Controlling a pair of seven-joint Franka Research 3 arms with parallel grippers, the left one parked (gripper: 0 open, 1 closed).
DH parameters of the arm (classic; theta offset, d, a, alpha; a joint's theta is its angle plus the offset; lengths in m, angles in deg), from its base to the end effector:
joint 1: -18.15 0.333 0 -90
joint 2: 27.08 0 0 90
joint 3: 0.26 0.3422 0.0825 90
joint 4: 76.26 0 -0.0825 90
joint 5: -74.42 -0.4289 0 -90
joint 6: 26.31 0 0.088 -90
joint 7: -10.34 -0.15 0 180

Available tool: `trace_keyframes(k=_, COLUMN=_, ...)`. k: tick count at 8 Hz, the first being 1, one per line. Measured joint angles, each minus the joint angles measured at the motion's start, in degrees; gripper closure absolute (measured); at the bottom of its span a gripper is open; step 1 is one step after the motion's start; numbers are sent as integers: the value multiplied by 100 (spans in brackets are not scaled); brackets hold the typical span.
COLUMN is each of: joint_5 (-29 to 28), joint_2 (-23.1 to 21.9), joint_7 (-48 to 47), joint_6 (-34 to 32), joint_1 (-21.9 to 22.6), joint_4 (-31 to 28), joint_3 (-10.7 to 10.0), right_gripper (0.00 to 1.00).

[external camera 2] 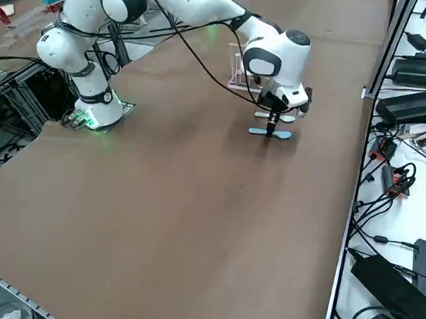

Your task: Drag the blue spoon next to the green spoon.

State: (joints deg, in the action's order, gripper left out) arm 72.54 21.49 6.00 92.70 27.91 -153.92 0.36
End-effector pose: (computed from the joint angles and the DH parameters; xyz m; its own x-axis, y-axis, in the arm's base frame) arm 0.7614 0.1410 0.1509 0.9881 0.0853 -0.1282 0.0828 -0.9963 -0.0249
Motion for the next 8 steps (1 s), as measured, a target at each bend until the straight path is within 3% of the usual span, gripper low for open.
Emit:
trace_keyframes(k=3, joint_5=0, joint_2=-191, joint_7=5, joint_6=31, joint_1=-68, joint_4=266, joint_3=-72, right_gripper=3)
trace_keyframes(k=5, joint_5=1, joint_2=-931, joint_7=10, joint_6=-382, joint_1=-269, joint_4=421, joint_3=-96, right_gripper=0)
trace_keyframes(k=8, joint_5=4, joint_2=-2327, joint_7=31, joint_6=-1964, joint_1=-473, joint_4=471, joint_3=-342, right_gripper=0)
